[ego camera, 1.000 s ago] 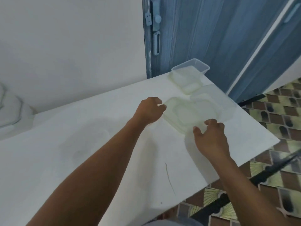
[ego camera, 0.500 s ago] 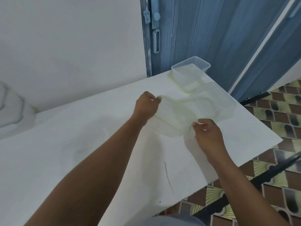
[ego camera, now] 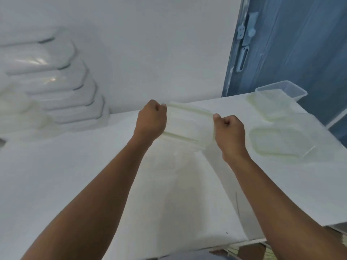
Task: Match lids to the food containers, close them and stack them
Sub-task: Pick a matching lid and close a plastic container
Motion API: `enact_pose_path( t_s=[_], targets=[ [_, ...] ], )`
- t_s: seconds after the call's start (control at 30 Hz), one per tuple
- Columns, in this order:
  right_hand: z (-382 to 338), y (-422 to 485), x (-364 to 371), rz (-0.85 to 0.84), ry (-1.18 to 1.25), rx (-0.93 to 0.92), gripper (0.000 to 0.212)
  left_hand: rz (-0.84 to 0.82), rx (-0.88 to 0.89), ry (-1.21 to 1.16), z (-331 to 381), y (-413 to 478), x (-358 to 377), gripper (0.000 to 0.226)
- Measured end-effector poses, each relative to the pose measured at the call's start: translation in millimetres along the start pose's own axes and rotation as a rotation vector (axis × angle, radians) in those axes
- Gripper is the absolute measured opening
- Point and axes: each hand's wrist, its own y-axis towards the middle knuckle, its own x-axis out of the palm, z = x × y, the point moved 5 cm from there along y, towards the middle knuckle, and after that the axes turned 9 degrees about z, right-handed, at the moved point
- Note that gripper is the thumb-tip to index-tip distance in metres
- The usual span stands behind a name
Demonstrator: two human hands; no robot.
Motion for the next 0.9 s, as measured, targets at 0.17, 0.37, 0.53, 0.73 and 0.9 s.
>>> enact_pose_path(
  t_s=[0.17,0.37,0.53,0.73,0.9],
  targets=[
    [-11,-27,38,-0.100,-0.059,-0.070,0.033,0.095,-0.065,0.046,-38,-8,-47,0.034],
    [-7,-51,59,-0.177,-0.068,-0.083,0.034,0.126,-0.127,0.057,-67,-24,-72,0.032],
    [1,-64,67,-0.227,-0.117,-0.088,0.034,0.120,-0.181,0.081,-89,-39,-80,0.030],
    [13,-72,67,-0.242,-0.149,-0.093,0.035,0.118,-0.200,0.106,-110,-50,-77,0.029],
    [29,-72,67,-0.269,-0.280,-0.116,0.029,0.099,-0.236,0.101,-132,-59,-58,0.030]
  ],
)
